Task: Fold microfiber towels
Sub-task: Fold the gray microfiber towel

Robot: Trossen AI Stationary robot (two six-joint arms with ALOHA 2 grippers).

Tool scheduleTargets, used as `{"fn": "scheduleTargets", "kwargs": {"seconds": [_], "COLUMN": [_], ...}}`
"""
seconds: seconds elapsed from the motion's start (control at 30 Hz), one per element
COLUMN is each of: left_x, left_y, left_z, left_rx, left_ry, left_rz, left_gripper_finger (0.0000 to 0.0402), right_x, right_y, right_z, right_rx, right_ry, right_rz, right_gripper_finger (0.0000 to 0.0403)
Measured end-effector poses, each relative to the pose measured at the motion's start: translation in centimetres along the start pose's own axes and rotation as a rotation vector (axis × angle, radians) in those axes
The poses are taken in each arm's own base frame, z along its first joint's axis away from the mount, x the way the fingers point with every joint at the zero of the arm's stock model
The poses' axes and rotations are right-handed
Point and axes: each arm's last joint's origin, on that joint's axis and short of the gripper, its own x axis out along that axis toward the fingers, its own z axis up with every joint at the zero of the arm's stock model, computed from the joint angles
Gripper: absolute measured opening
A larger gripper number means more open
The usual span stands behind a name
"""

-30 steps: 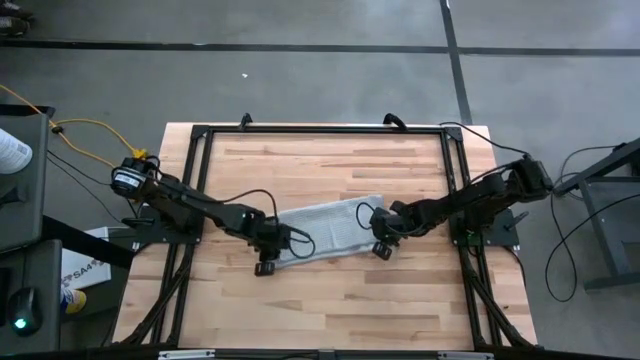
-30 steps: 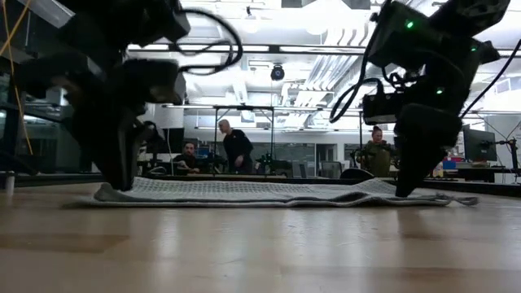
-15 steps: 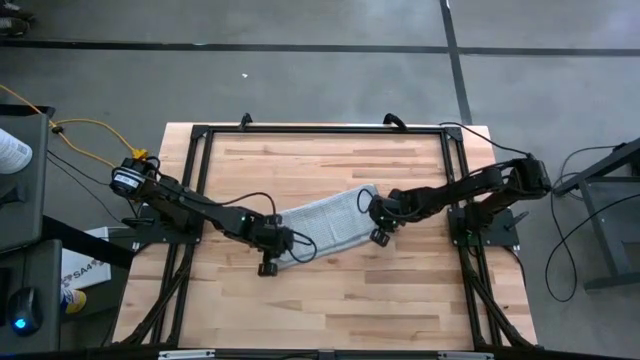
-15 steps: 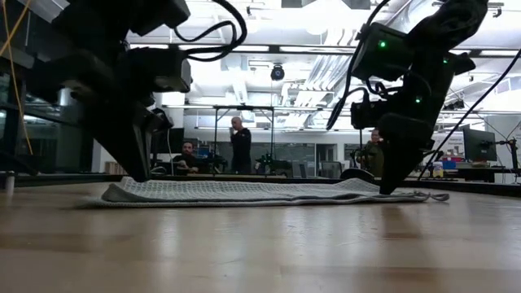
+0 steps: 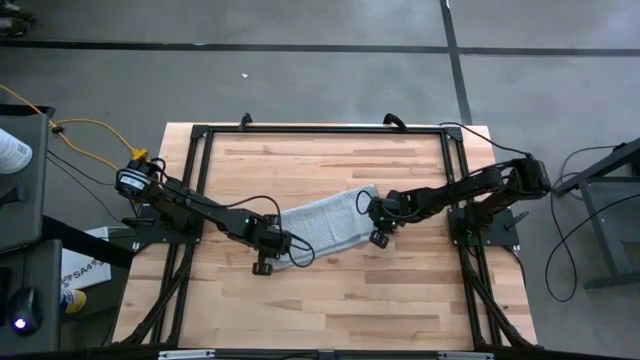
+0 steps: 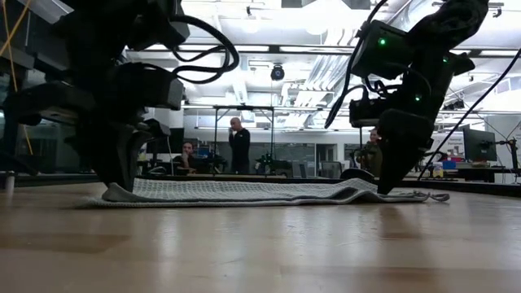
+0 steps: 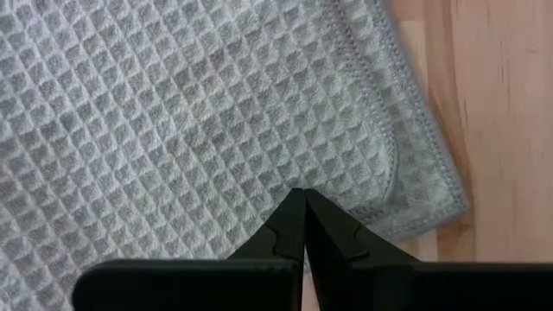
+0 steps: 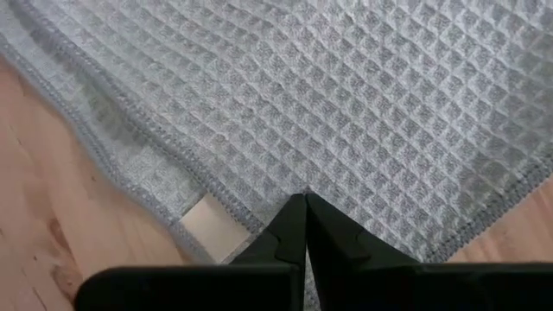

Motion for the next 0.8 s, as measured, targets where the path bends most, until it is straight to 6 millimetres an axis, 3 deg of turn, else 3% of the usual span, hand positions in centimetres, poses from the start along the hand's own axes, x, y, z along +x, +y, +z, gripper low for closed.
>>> {"fn": "scheduleTargets", "kwargs": {"seconds": [0.53, 0.8], "left_x": [0.3, 2.3], "left_y": [-0.5, -0.9], "left_z": [1.4, 3.2], "left_rx": [-0.055, -0.019], "left_ry": [-0.143, -0.153], "left_rz": [-0.1, -0.092], "left_gripper_finger": [0.0, 0.0], "right_x": [0.2, 0.1], "right_y": [-3.7, -4.6], "right_z": [2.0, 3.1], "right_rx": [-0.008, 0.001], "right_ry": [-0.043, -0.104], "right_rz": [-0.033, 0.048], "right_gripper_finger": [0.0002, 0.0002]}}
